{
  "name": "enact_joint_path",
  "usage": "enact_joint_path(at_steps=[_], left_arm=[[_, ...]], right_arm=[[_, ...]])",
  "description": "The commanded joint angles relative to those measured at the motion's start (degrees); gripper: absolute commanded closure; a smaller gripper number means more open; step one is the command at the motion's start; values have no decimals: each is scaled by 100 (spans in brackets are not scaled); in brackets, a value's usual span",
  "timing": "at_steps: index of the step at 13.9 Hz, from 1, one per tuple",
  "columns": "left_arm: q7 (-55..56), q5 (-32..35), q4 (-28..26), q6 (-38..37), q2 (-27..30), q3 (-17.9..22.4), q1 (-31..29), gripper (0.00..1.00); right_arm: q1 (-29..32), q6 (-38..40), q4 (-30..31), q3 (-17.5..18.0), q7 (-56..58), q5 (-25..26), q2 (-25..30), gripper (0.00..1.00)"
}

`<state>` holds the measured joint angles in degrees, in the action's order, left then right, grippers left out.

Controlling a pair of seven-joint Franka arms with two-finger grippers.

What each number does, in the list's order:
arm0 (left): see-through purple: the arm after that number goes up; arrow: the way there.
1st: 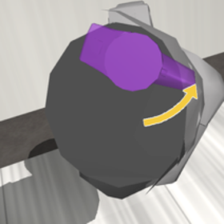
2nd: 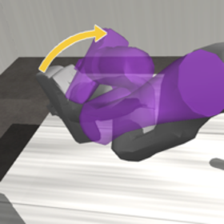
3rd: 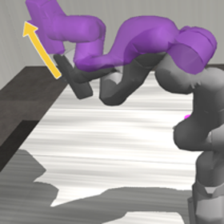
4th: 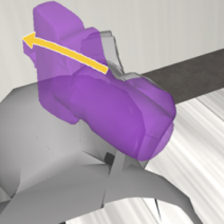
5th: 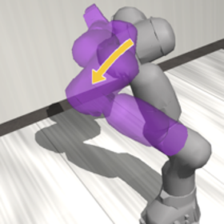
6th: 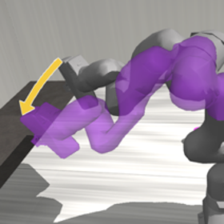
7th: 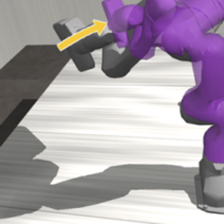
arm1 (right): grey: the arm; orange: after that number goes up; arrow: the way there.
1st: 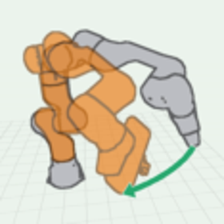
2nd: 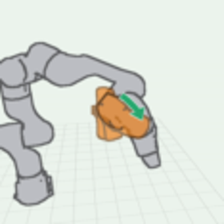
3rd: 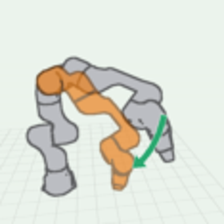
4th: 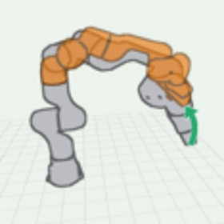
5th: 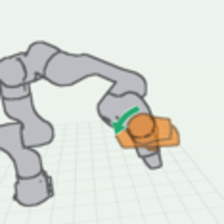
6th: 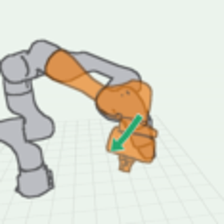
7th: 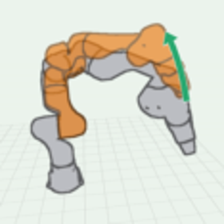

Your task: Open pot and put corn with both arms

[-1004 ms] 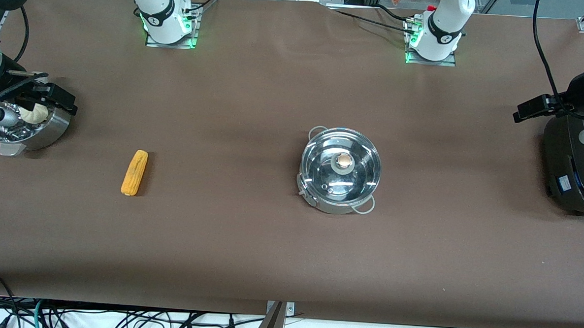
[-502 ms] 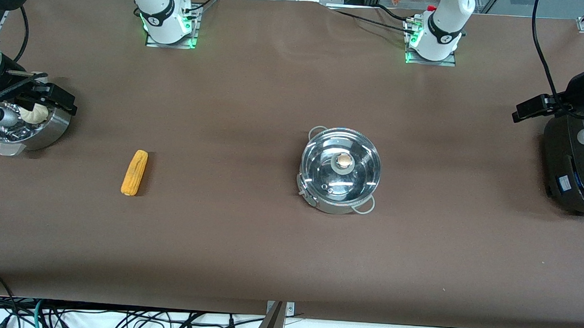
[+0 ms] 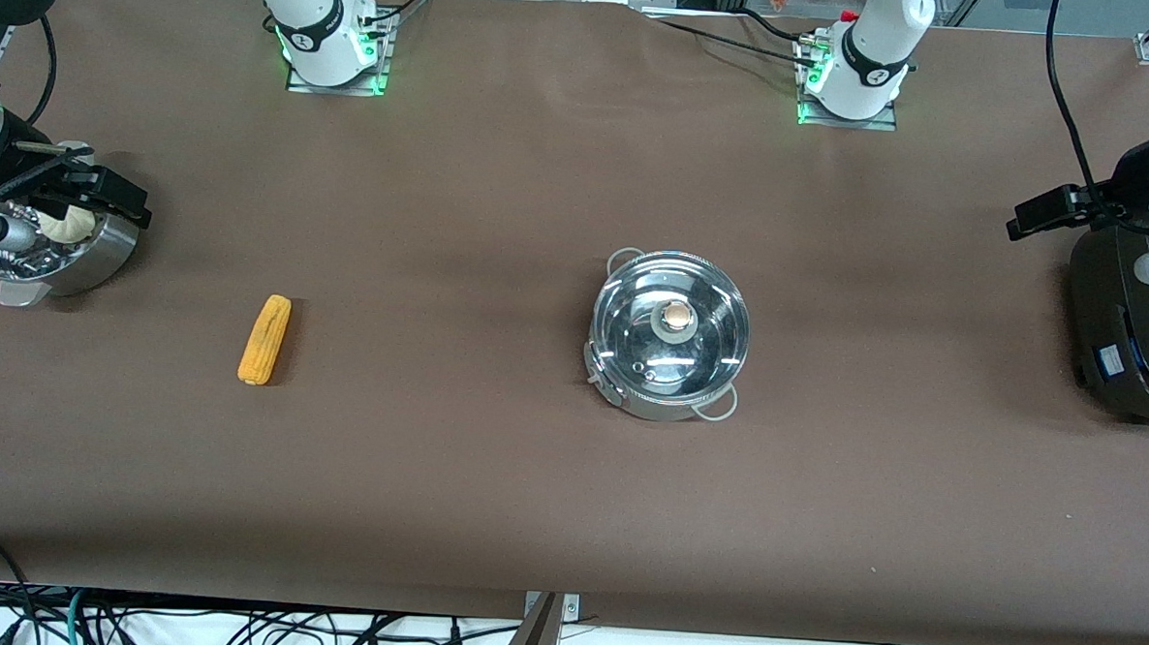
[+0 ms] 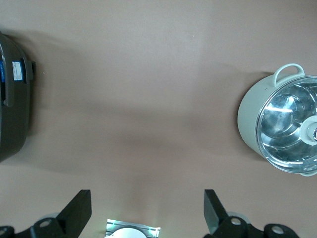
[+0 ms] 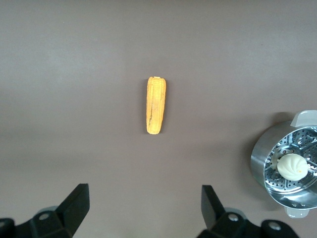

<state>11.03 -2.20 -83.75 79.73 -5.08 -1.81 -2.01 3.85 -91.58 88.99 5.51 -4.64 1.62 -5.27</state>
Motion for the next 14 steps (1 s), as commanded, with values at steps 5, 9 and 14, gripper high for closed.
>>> enact_joint_path(at_steps=[5,9,14], left_arm=[[4,1,7,-71,60,-12,25,0],[-5,1,7,-71,60,-21,25,0],[31,-8,-2,-71,34,-12,25,0]], right_arm=[[19,52,-180,12,51,14,-88,0],[-7,52,-180,12,33,14,-79,0],[-42,-202,-162,38,24,-21,-342,0]])
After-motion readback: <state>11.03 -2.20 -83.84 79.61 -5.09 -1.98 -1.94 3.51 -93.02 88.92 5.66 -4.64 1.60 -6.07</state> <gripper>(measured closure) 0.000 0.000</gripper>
